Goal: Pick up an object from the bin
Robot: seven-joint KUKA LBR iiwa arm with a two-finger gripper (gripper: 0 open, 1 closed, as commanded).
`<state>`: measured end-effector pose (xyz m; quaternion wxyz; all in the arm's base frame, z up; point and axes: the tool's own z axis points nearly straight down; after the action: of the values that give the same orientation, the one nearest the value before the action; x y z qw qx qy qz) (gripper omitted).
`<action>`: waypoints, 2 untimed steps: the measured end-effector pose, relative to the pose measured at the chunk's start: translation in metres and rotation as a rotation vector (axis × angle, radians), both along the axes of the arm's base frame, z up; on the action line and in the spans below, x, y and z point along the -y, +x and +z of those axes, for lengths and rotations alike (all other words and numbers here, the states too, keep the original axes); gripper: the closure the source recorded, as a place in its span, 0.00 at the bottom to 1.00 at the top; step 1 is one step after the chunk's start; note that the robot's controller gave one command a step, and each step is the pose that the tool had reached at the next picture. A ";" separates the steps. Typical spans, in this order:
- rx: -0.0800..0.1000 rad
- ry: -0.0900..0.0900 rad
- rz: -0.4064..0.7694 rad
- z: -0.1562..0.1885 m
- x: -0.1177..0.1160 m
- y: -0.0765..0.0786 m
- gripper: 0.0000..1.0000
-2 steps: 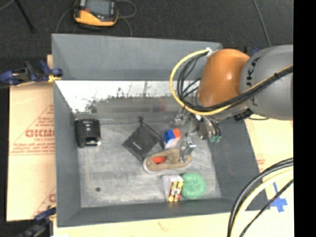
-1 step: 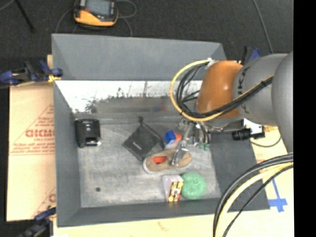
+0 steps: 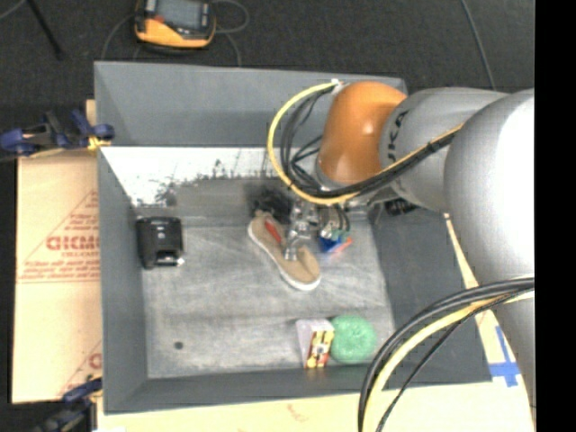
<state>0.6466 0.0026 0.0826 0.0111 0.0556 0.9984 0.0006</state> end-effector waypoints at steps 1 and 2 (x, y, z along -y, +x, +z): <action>0.000 0.000 -0.001 0.000 0.000 0.000 1.00; -0.002 0.000 0.000 0.003 0.000 0.000 1.00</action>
Offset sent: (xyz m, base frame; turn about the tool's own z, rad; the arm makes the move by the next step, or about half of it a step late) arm 0.0000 0.0001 0.0226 0.0000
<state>0.6464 0.0023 0.0851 0.0101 0.0558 0.9984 0.0006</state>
